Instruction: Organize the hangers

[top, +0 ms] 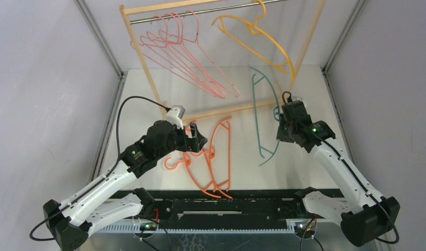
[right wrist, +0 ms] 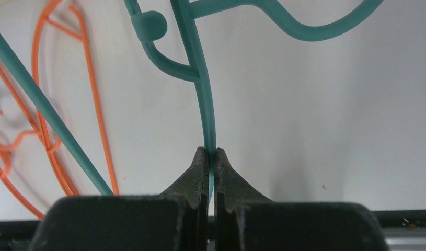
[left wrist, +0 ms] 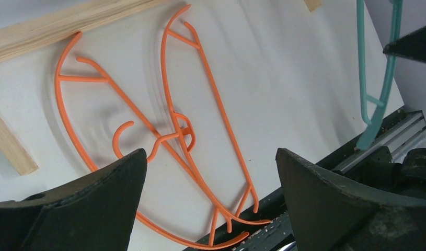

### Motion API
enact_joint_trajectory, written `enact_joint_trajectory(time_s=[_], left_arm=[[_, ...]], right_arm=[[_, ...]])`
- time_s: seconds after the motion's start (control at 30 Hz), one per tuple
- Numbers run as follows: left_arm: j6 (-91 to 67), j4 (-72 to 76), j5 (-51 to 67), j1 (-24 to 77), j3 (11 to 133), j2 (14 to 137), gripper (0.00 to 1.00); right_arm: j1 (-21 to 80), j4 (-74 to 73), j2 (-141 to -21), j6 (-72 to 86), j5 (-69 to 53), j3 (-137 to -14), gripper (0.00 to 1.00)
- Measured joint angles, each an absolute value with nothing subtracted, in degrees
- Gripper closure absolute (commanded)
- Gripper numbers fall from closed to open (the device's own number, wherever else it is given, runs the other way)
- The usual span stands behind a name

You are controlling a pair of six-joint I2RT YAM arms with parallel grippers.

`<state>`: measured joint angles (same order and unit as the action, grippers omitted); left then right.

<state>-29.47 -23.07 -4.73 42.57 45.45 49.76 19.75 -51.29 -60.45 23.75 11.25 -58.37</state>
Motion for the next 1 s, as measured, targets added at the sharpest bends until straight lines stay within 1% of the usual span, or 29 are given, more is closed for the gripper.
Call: enact_joint_trajectory(time_s=[0.13, 0.27, 0.4, 0.5, 0.6, 0.77, 1.0], left_arm=[[-29.3, -23.1, -4.6, 42.6, 45.5, 49.8, 0.02], [-29.0, -23.1, -4.4, 42.6, 45.5, 49.8, 0.02], [-28.9, -23.1, -4.3, 42.6, 46.3, 50.0, 0.03], [-28.9, -23.0, -4.3, 42.6, 47.0, 50.0, 0.03], [-28.9, -22.7, -4.3, 42.6, 47.4, 49.8, 0.02], [-28.9, -22.9, -4.4, 42.6, 47.4, 48.8, 0.02], [-28.9, -23.3, -4.4, 42.6, 47.4, 47.4, 0.02]], right_arm=[[28.5, -57.9, -59.9, 26.9, 15.5, -60.4, 1.00], [40.9, -66.9, -61.6, 31.5, 22.7, -65.3, 1.00], [52.0, -76.9, -69.1, 36.4, 30.9, -75.6, 1.00], [56.4, -83.3, -75.1, 38.8, 36.9, -82.6, 1.00], [57.0, -86.8, -78.4, 39.1, 41.6, -86.7, 1.00], [54.5, -89.9, -82.0, 37.5, 48.2, -91.4, 1.00], [48.0, -91.0, -83.4, 33.5, 56.0, -92.4, 1.00]])
